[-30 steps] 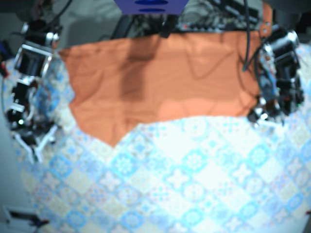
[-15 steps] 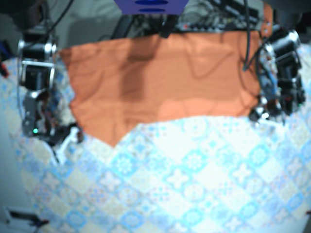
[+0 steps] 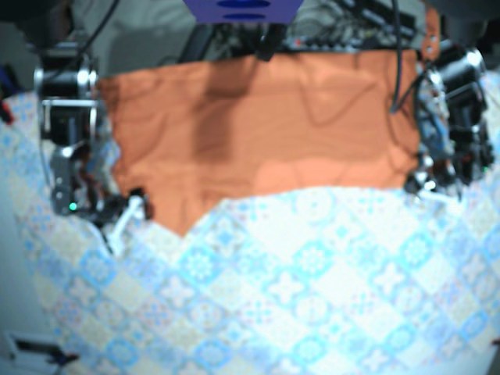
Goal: Fold the T-shirt properly
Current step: 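Lower both grippers onto the shirt's side edges near the hem, then pinch the shirt's side edges with both grippers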
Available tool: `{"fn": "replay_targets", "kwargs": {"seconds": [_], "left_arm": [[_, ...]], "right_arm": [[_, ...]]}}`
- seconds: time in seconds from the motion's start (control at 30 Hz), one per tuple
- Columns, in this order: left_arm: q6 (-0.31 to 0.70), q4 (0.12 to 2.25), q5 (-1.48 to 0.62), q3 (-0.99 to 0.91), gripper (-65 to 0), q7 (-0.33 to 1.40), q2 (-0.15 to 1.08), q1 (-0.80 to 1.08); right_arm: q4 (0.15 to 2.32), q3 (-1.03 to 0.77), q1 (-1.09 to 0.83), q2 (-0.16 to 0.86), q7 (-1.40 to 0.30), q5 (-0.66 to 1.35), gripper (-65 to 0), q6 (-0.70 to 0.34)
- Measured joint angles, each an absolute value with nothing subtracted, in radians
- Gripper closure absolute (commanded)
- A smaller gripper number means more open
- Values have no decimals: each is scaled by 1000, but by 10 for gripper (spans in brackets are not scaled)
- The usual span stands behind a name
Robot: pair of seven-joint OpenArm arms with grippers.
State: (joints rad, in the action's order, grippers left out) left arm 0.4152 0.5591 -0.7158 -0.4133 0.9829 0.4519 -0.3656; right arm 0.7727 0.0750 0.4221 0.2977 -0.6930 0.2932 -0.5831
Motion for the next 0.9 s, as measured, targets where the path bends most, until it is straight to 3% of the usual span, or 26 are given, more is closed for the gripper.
{"fn": "replay_targets", "kwargs": {"seconds": [0.6, 0.7, 0.9], "left_arm": [[415, 559, -716, -413, 0, 983, 452, -365], [415, 559, -716, -413, 0, 983, 452, -365], [415, 559, -716, -413, 0, 983, 452, -365]], "right_arm": [[754, 81, 421, 244, -680, 293, -411, -583], [753, 81, 421, 246, -680, 293, -348, -583], [753, 81, 421, 247, -681, 293, -104, -583]]}}
